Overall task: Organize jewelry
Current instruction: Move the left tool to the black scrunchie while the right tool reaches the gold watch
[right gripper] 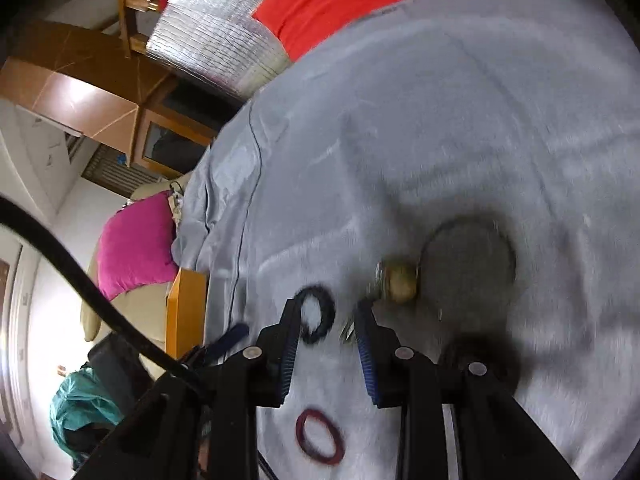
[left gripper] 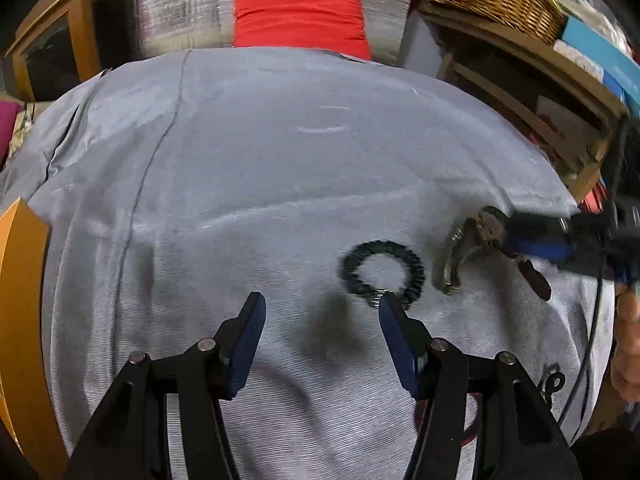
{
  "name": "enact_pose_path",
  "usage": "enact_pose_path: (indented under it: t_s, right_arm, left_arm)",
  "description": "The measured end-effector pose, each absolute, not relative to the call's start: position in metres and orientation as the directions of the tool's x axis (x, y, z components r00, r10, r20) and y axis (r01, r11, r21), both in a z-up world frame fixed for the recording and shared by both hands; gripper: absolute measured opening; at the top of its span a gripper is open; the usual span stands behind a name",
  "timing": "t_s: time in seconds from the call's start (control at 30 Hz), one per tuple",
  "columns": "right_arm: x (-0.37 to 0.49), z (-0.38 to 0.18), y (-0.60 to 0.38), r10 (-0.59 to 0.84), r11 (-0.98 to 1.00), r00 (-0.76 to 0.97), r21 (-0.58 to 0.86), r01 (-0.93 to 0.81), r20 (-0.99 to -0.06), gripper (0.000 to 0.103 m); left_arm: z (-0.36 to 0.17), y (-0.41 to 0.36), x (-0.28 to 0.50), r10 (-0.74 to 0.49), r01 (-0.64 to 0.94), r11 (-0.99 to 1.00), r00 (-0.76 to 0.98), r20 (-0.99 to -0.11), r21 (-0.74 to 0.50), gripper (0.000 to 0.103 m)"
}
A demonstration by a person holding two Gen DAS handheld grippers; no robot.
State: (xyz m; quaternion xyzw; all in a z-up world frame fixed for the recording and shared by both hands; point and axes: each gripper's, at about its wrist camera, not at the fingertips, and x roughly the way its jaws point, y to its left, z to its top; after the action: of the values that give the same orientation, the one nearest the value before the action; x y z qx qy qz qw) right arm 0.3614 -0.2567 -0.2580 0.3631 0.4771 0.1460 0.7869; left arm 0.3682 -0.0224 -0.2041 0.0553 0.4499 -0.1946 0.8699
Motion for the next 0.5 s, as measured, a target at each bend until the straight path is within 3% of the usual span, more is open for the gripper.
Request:
enact_pose_path:
  t_s: [0.27,0.43,0.5]
  right_arm:
    - [0.37,-0.291,-0.25,0.507,0.661,0.486,0.683,0.31,-0.712,0.031]
    - [0.382,-0.298,-0.239,0.472,0.659,0.525,0.679,0.325,-0.709,0.03]
    - [0.387,-0.3,-0.234,0.456,0.667,0.533,0.67,0.325,-0.713,0.019]
  left_arm:
    - [-0.204,-0.016,0.363,-0.293,0.396,0.915,0.507,-0.811,-0.084,0.06]
    - [-0.206,-0.014,0.361,-0.297,0.39,0.916,0.504,-0.811,-0.093,0.06]
    - [-0.207,-0.013,0.362,-0.3,0.387,0.917,0.501,-0.812,-0.101,0.06]
